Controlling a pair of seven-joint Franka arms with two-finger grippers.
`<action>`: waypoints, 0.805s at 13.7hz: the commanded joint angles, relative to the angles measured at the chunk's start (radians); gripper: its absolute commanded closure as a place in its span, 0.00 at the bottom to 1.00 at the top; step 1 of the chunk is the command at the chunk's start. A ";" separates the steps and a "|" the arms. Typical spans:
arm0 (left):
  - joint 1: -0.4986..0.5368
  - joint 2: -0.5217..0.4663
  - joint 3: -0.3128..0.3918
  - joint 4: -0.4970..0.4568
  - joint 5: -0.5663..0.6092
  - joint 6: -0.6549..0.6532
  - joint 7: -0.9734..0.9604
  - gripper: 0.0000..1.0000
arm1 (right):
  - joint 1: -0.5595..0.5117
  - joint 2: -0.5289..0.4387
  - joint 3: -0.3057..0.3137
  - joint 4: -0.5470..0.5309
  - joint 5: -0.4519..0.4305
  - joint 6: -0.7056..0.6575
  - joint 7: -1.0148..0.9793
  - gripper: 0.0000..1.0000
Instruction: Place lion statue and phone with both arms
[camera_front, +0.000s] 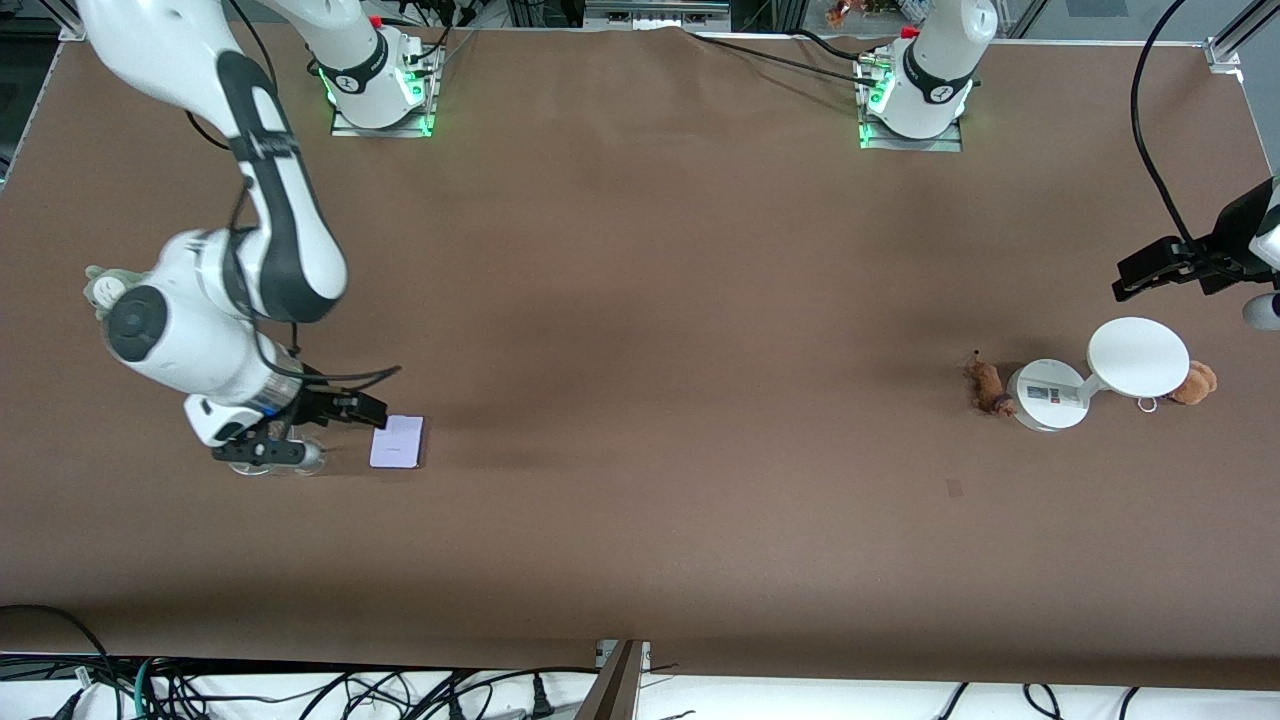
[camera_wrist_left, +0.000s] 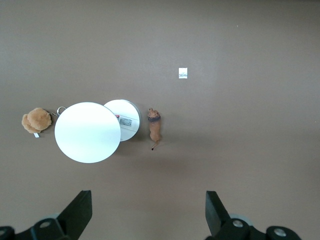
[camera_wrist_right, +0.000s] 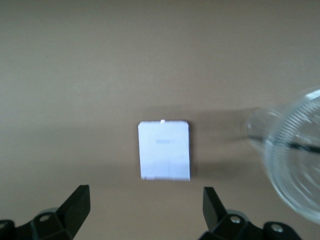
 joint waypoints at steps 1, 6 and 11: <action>-0.001 0.018 0.004 0.037 -0.018 -0.025 0.019 0.00 | -0.002 -0.111 -0.028 0.001 0.007 -0.155 -0.015 0.00; 0.002 0.018 0.004 0.037 -0.024 -0.026 0.019 0.00 | -0.002 -0.326 -0.062 0.001 -0.117 -0.425 0.110 0.00; -0.001 0.018 0.004 0.038 -0.024 -0.026 0.019 0.00 | 0.005 -0.463 -0.033 0.003 -0.221 -0.558 0.146 0.00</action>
